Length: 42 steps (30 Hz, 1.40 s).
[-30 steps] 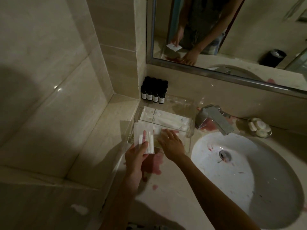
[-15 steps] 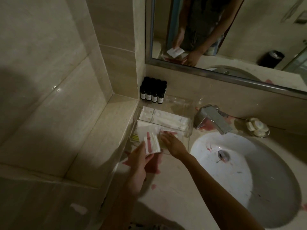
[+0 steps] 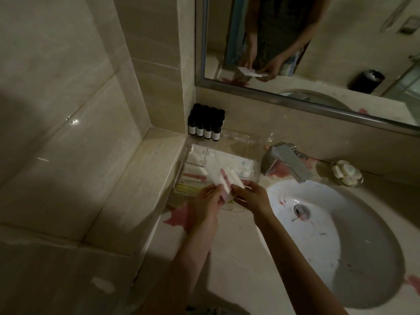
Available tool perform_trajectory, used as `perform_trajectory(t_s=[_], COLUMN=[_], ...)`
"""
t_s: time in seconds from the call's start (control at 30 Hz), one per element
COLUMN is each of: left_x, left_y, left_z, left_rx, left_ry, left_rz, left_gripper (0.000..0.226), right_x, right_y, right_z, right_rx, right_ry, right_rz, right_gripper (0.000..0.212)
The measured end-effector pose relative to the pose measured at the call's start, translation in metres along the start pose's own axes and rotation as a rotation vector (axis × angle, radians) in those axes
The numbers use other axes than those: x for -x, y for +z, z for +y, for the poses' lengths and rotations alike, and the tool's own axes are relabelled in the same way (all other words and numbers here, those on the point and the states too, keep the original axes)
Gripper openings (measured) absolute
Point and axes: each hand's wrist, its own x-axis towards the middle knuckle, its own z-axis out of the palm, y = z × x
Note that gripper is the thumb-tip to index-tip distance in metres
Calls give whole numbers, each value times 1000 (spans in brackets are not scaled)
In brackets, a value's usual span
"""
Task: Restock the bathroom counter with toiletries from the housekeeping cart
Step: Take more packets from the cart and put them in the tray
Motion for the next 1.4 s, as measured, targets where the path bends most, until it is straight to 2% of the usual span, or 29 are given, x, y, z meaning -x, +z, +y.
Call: perform_trajectory(t_s=[0.1, 0.17, 0.3, 0.4, 0.5, 0.6, 0.9, 1.13, 1.27, 1.4], left_x=[-4, -13, -21, -24, -28, -36, -52, -59, -57, -55], left_y=[-3, -12, -26, -25, -22, -20, -11, -3, -3, -6], left_z=[3, 3, 6, 0, -9, -13, -6, -6, -5, -7], left_rx=[7, -174, -737, -1045, -1248, -1399, -1626, -1816, -1823, -1821], left_ry=[98, 284, 666, 856, 862, 796, 748, 650, 676, 707], left_rz=[-6, 83, 199, 52, -152, -258, -350, -382, -389, -380], left_gripper=[8, 11, 22, 33, 44, 51, 50, 60, 58, 58], right_x=[-13, -22, -38, -51, -59, -59, -64, -64, -49, -34], right_y=[-11, -21, -30, -25, -17, -12, -5, -5, -8, -12], right_z=[-3, -9, -12, 1, 14, 18, 21, 19, 29, 54], right_rx=[-176, -186, 122, 333, 522, 664, 823, 1007, 992, 951], right_ry=[32, -17, -114, -64, -49, -60, -78, -92, -238, -511], right_rz=[133, 192, 123, 96, 137, 224, 370, 426, 445, 479], right_gripper=[21, 16, 5, 25, 28, 34, 36, 33, 30, 34])
